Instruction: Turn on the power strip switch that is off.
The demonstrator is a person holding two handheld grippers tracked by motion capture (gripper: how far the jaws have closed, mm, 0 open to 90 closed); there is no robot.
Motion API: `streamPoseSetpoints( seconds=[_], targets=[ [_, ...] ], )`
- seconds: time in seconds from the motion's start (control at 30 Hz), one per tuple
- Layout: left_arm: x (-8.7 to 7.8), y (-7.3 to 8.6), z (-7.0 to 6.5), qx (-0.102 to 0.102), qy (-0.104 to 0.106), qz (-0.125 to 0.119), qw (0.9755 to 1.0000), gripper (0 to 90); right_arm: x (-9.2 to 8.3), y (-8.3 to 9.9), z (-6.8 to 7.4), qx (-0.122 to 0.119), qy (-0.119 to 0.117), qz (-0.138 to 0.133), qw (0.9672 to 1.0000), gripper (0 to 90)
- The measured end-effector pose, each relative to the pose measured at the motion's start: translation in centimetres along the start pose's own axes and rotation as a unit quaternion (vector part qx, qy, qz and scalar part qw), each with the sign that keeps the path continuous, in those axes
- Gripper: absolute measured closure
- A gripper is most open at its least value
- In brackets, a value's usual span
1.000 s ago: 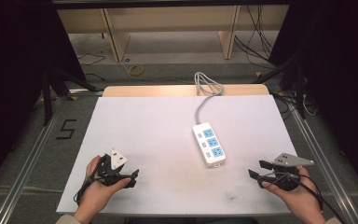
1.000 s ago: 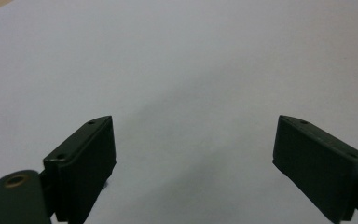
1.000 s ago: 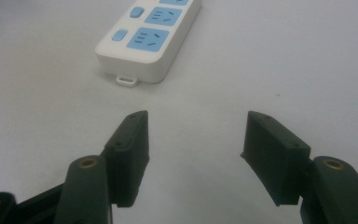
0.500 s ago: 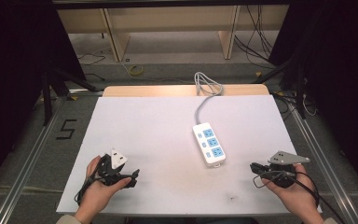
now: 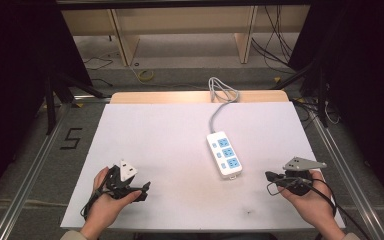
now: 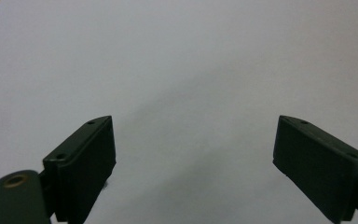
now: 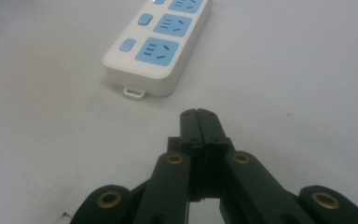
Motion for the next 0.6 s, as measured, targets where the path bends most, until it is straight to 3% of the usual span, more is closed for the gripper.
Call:
streamPoseSetpoints(
  seconds=[0.6],
  targets=[
    [0.0,-0.1,-0.1,0.002,0.001,0.001,1.0000,12.8,0.4,-1.6,0.3,0.004,-0.001,-0.011,0.9999,90.0]
  ],
)
Point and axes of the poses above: each handheld gripper's, and its own axes: x roughly forward along the jaws, y roughly out of its underside, z roughly to its left, the point moved 1 cm from there along x, roughly forward along the jaws, and after that the axes turned 14 degrees about z, right-handed, at the moved point
